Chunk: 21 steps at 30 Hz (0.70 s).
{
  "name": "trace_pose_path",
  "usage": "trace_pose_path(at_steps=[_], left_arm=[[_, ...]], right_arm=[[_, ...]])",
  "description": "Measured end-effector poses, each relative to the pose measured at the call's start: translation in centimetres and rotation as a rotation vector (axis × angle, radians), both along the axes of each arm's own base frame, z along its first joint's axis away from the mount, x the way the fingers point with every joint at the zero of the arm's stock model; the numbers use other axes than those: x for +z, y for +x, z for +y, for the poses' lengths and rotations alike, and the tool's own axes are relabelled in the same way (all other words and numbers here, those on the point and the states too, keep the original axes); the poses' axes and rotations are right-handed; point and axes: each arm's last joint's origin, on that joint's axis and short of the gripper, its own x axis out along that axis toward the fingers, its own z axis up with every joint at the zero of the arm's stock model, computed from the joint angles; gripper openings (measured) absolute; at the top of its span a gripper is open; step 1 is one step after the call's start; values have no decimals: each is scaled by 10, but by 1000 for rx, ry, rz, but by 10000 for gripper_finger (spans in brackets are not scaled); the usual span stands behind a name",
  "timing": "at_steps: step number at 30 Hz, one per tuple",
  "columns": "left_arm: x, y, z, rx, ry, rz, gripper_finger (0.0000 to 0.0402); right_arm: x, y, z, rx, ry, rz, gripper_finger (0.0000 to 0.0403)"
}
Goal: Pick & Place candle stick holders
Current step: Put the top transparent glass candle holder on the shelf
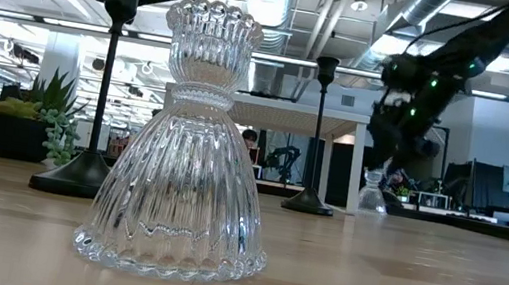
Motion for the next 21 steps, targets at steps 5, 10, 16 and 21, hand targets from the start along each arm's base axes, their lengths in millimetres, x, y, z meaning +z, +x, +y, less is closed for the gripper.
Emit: trace_pose_path(at_steps=[5, 10, 16, 21], left_arm=[[0, 0, 0, 0, 0, 0, 8], [0, 0, 0, 0, 0, 0, 8], [0, 0, 0, 0, 0, 0, 8], [0, 0, 0, 0, 0, 0, 8]], right_arm=[[-3, 8, -9, -2, -18, 34, 285], [-5, 12, -13, 6, -12, 47, 285], [-3, 13, -16, 2, -35, 27, 285], [-2, 13, -19, -5, -55, 9, 285]])
